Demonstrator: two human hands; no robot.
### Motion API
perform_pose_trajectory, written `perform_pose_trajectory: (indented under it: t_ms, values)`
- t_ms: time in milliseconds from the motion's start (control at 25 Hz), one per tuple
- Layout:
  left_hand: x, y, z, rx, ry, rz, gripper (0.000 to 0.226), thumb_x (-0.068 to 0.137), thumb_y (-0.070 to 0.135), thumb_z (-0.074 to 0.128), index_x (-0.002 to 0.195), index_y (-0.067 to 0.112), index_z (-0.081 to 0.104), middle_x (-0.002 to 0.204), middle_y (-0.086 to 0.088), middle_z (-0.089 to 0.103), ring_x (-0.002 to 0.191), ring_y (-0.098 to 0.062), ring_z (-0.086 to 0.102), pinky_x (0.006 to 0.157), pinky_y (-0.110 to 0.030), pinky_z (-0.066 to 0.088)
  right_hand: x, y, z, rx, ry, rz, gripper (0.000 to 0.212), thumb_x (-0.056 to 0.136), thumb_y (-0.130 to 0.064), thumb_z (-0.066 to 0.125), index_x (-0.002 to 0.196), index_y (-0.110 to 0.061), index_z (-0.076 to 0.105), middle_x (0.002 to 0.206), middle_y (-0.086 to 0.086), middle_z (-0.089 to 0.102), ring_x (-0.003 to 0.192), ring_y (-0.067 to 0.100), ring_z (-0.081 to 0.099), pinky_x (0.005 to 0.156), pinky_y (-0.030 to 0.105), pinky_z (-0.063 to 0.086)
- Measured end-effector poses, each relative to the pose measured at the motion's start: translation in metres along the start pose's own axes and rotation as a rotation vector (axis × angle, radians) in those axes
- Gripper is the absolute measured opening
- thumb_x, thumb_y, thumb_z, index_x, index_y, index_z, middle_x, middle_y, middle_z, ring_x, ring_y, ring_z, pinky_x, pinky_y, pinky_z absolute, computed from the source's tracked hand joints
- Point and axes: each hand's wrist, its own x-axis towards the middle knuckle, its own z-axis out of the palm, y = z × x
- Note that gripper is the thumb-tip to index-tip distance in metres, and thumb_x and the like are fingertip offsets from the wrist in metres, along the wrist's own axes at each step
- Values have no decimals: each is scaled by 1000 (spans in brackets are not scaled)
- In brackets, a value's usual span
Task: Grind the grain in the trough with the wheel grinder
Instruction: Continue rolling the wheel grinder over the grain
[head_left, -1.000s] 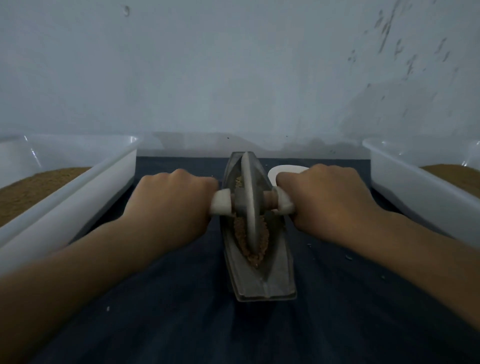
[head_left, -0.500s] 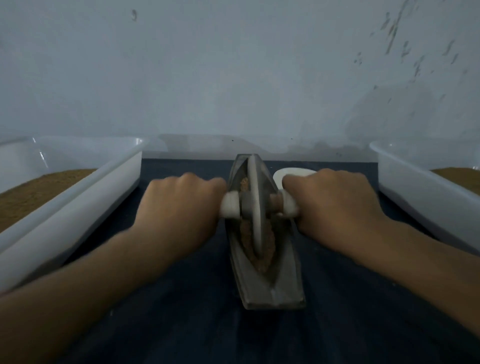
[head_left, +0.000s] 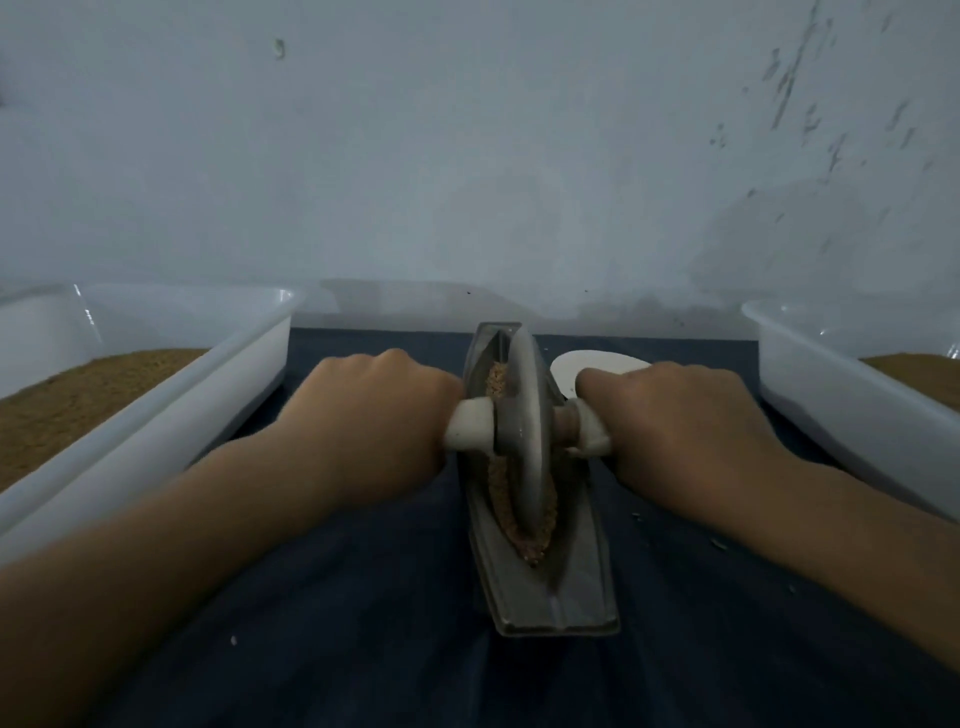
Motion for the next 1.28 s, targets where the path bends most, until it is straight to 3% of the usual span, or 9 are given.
perform_pose_trajectory:
  t_ms: [120, 240, 360, 560, 760, 840, 920, 1040, 1280]
  values:
    - [18, 7, 5, 92, 14, -67, 16, 72, 40, 64, 74, 33, 50, 56, 11, 27, 42, -13, 32, 44, -22, 14, 16, -4, 15, -25, -166, 109, 21, 77, -26, 69, 87, -27, 51, 63, -12, 29, 56, 22, 40, 48, 26, 22]
    - [32, 21, 21, 41, 45, -276, 14, 90, 29, 57, 85, 24, 45, 72, 4, 55, 66, -24, 58, 52, -31, 29, 48, -12, 21, -63, -207, 202, 13, 94, -26, 61, 105, -24, 55, 88, 1, 64, 80, 29, 64, 55, 31, 30]
    - [9, 14, 21, -48, 32, -194, 21, 85, 34, 60, 86, 26, 41, 73, 6, 54, 62, -22, 53, 50, -29, 25, 41, -5, 12, -50, -205, 71, 20, 86, -26, 68, 97, -26, 52, 78, -3, 60, 67, 26, 59, 49, 29, 24]
    - [-11, -22, -7, -88, -209, -58, 22, 63, 56, 55, 80, 44, 50, 61, 14, 48, 53, -8, 49, 47, -25, 37, -2, 11, -6, 47, -64, 0, 39, 60, -32, 70, 75, -31, 34, 59, -19, 10, 50, -4, 7, 48, 17, 1]
    - [27, 8, 0, 122, -72, -271, 4, 89, 30, 57, 91, 27, 58, 77, 1, 58, 66, -24, 57, 55, -32, 34, 31, -1, 23, 63, -253, 320, 17, 89, -41, 63, 95, -28, 54, 80, -4, 61, 68, 27, 55, 56, 31, 41]
    - [33, 5, -2, 108, -153, -259, 7, 89, 27, 58, 95, 27, 61, 83, 0, 59, 74, -24, 61, 57, -32, 35, 37, 3, 23, 104, -338, 302, 17, 91, -47, 60, 98, -31, 58, 84, -2, 63, 72, 26, 57, 59, 33, 40]
    - [20, -2, -5, 53, -209, -186, 7, 82, 34, 62, 89, 33, 60, 76, 7, 53, 65, -18, 55, 55, -31, 35, 19, 7, 14, 67, -185, 150, 19, 78, -42, 68, 79, -32, 52, 62, -12, 42, 50, 10, 34, 46, 26, 28]
    - [1, -1, -5, 93, -66, -86, 18, 58, 43, 67, 64, 35, 53, 53, 13, 38, 40, -7, 20, 43, -18, 16, -9, 4, 3, 4, -53, 94, 37, 60, -43, 72, 66, -32, 37, 57, -16, 11, 48, 5, 8, 46, 16, 6]
    - [34, 12, 16, 4, -47, -322, 8, 91, 30, 57, 86, 25, 53, 76, 1, 56, 65, -23, 54, 55, -32, 36, 55, -8, 18, 8, -256, 261, 7, 95, -28, 62, 101, -25, 62, 84, -2, 59, 75, 24, 56, 58, 31, 34]
